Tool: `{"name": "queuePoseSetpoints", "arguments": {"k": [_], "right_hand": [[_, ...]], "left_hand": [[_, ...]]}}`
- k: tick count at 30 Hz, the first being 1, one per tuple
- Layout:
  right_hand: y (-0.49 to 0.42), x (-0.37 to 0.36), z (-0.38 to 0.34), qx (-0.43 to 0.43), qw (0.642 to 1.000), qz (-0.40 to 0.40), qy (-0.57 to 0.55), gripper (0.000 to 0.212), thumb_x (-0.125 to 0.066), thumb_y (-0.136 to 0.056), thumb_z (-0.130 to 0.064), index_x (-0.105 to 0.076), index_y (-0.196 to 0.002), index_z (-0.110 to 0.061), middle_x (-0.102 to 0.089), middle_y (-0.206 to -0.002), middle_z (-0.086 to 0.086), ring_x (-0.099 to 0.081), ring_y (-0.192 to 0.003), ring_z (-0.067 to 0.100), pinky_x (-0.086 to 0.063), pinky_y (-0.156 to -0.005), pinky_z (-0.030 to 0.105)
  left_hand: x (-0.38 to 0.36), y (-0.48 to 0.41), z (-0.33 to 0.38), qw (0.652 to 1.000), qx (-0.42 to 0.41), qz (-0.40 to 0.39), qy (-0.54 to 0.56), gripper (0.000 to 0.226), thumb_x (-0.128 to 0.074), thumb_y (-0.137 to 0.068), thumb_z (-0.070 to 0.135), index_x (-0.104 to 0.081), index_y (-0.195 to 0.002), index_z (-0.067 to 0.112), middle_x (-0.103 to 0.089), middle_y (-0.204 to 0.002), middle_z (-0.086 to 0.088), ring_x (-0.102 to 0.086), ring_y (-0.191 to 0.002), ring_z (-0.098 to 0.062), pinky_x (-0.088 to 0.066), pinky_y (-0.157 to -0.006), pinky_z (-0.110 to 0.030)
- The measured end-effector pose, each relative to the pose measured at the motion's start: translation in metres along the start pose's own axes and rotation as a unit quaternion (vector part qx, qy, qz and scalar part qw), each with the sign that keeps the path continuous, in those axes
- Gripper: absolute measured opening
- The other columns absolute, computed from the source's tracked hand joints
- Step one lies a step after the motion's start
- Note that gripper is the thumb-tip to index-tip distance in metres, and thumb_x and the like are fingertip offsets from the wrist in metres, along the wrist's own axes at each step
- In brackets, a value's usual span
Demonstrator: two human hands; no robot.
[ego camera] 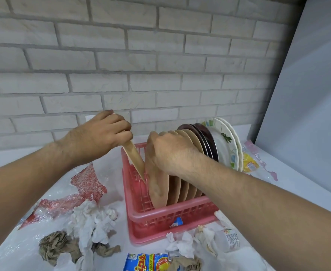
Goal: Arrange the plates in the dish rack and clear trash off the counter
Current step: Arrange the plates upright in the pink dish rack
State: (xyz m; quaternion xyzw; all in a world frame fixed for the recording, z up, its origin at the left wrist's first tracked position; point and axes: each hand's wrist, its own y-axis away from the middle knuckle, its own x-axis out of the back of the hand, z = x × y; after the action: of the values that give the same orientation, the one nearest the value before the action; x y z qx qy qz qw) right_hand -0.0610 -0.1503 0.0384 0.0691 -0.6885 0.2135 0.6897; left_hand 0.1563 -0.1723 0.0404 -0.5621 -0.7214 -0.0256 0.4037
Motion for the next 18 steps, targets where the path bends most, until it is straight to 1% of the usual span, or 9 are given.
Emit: {"name": "queuePoseSetpoints", "arguments": {"k": [2,3,4,6,7,10,13,15,18], "right_hand": [[0.003,0.008,0.003,0.005,1.0,0.014,0.007,0.048,-0.057,-0.092,-0.015,-0.039,-0.136,-0.018,-0.057,-0.094,0.003,-0.047,-0.078,0.021,-0.037,-0.062,0.032],[0.005,0.013,0.004,0.006,1.0,0.018,0.007,0.05,-0.057,-0.092,-0.015,-0.037,-0.138,-0.019,-0.056,-0.095,0.004,-0.046,-0.075,0.021,-0.037,-0.059,0.032],[0.006,0.016,0.005,0.008,1.0,0.023,0.004,0.052,-0.057,-0.092,-0.014,-0.037,-0.14,-0.02,-0.057,-0.1,0.005,-0.046,-0.075,0.021,-0.038,-0.059,0.032],[0.011,0.021,0.007,0.006,0.999,0.033,-0.012,0.052,-0.057,-0.092,-0.014,-0.038,-0.14,-0.02,-0.058,-0.108,0.005,-0.047,-0.077,0.022,-0.043,-0.063,0.034],[0.013,0.023,0.009,0.002,0.999,0.035,-0.024,0.049,-0.056,-0.092,-0.014,-0.04,-0.138,-0.021,-0.058,-0.108,0.005,-0.049,-0.079,0.022,-0.044,-0.065,0.035],[0.021,0.027,0.013,-0.005,0.998,0.04,-0.05,0.032,-0.051,-0.095,-0.017,-0.048,-0.127,-0.02,-0.058,-0.099,0.003,-0.059,-0.087,0.024,-0.05,-0.071,0.036],[0.028,0.029,0.019,-0.016,0.997,0.05,-0.055,0.018,-0.048,-0.096,-0.018,-0.052,-0.114,-0.018,-0.055,-0.089,0.002,-0.06,-0.086,0.025,-0.049,-0.067,0.034],[0.03,0.029,0.02,-0.017,0.997,0.05,-0.059,0.019,-0.047,-0.096,-0.017,-0.054,-0.114,-0.018,-0.057,-0.094,0.003,-0.06,-0.09,0.025,-0.047,-0.068,0.033],[0.033,0.025,0.023,-0.006,0.997,0.046,-0.059,0.024,-0.047,-0.096,-0.016,-0.056,-0.118,-0.021,-0.064,-0.102,0.003,-0.061,-0.092,0.022,-0.042,-0.073,0.029]], "left_hand": [[-0.001,-0.005,0.005,1.0,-0.012,-0.014,0.003,0.035,-0.057,-0.074,-0.012,-0.058,-0.099,0.012,-0.059,-0.107,-0.01,-0.054,-0.1,-0.031,-0.039,-0.098,-0.048],[-0.001,-0.008,0.008,1.0,-0.017,-0.018,0.005,0.036,-0.057,-0.073,-0.013,-0.057,-0.099,0.012,-0.058,-0.108,-0.009,-0.054,-0.102,-0.031,-0.038,-0.101,-0.049],[-0.001,-0.011,0.011,1.0,-0.023,-0.019,0.007,0.037,-0.058,-0.073,-0.014,-0.056,-0.098,0.013,-0.058,-0.107,-0.009,-0.054,-0.103,-0.031,-0.037,-0.102,-0.05],[-0.001,-0.016,0.017,0.999,-0.038,-0.013,0.009,0.034,-0.059,-0.074,-0.012,-0.055,-0.098,0.013,-0.059,-0.104,-0.01,-0.055,-0.102,-0.031,-0.038,-0.102,-0.053],[-0.001,-0.019,0.02,0.999,-0.044,-0.008,0.01,0.032,-0.058,-0.076,-0.01,-0.054,-0.098,0.013,-0.059,-0.102,-0.01,-0.055,-0.101,-0.031,-0.038,-0.102,-0.054],[-0.003,-0.025,0.033,0.998,-0.057,-0.002,0.012,0.029,-0.056,-0.078,-0.008,-0.052,-0.097,0.014,-0.059,-0.097,-0.009,-0.056,-0.1,-0.03,-0.036,-0.103,-0.056],[-0.008,-0.03,0.049,0.998,-0.066,-0.017,0.02,0.03,-0.059,-0.077,-0.007,-0.054,-0.095,0.017,-0.058,-0.096,-0.006,-0.056,-0.101,-0.028,-0.035,-0.103,-0.058],[-0.011,-0.03,0.057,0.997,-0.066,-0.022,0.027,0.032,-0.062,-0.076,-0.006,-0.053,-0.094,0.018,-0.058,-0.096,-0.005,-0.055,-0.099,-0.027,-0.035,-0.101,-0.059],[-0.014,-0.032,0.067,0.997,-0.063,-0.017,0.044,0.037,-0.068,-0.073,-0.006,-0.05,-0.092,0.019,-0.057,-0.094,-0.004,-0.057,-0.094,-0.026,-0.039,-0.096,-0.06]]}}
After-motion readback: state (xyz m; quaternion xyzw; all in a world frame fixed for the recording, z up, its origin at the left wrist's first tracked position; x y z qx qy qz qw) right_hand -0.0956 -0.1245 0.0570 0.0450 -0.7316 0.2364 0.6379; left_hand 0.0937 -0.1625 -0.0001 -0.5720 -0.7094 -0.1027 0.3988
